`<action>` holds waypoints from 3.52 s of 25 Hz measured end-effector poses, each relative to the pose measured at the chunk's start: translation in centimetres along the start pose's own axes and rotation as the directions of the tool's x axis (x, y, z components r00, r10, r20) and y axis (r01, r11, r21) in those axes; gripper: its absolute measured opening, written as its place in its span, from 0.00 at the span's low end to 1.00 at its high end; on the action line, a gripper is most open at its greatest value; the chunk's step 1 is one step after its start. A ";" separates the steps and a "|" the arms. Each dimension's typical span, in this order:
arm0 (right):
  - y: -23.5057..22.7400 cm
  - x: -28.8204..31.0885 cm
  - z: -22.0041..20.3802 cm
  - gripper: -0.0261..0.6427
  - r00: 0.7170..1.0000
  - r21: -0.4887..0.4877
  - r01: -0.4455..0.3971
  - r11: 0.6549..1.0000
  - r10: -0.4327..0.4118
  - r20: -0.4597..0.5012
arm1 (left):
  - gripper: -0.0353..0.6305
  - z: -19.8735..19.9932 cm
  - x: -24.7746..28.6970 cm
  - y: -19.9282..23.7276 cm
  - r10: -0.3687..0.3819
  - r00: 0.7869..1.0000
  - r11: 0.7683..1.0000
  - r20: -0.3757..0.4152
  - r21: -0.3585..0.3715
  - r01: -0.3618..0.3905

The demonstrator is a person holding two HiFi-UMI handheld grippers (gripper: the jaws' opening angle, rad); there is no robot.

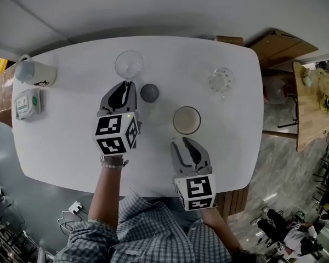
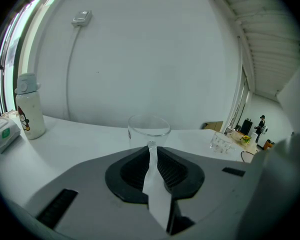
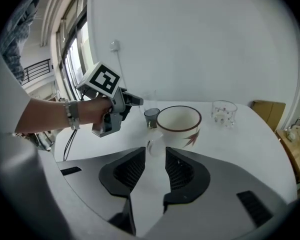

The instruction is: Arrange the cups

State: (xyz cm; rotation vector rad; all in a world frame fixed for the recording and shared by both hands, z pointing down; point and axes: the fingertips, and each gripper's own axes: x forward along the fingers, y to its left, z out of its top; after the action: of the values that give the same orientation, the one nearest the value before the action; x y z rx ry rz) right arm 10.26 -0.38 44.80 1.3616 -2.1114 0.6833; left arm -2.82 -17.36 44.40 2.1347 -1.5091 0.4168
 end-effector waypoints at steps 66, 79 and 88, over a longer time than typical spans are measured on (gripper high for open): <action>-4.1 12.4 10.4 0.13 0.893 -0.390 -0.448 0.804 0.426 -0.147 | 0.12 0.6 2.2 -3.8 -0.150 0.986 0.988 -0.068 0.013 0.152; -8.3 6.8 9.8 0.24 0.993 -0.241 -0.074 0.968 0.095 0.076 | 0.22 -0.1 -0.4 -3.4 -0.217 0.974 0.976 -0.060 -0.008 0.217; -19.1 2.9 5.5 0.24 0.954 -0.130 0.300 0.945 -0.295 0.051 | 0.13 -1.2 -3.0 -3.5 -0.165 0.985 0.980 -0.058 0.101 0.171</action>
State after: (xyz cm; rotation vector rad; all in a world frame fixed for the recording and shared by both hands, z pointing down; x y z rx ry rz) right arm 25.99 -12.86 45.15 1.5773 -1.8799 0.3898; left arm -0.47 -13.40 43.14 2.2949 -1.2932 0.4946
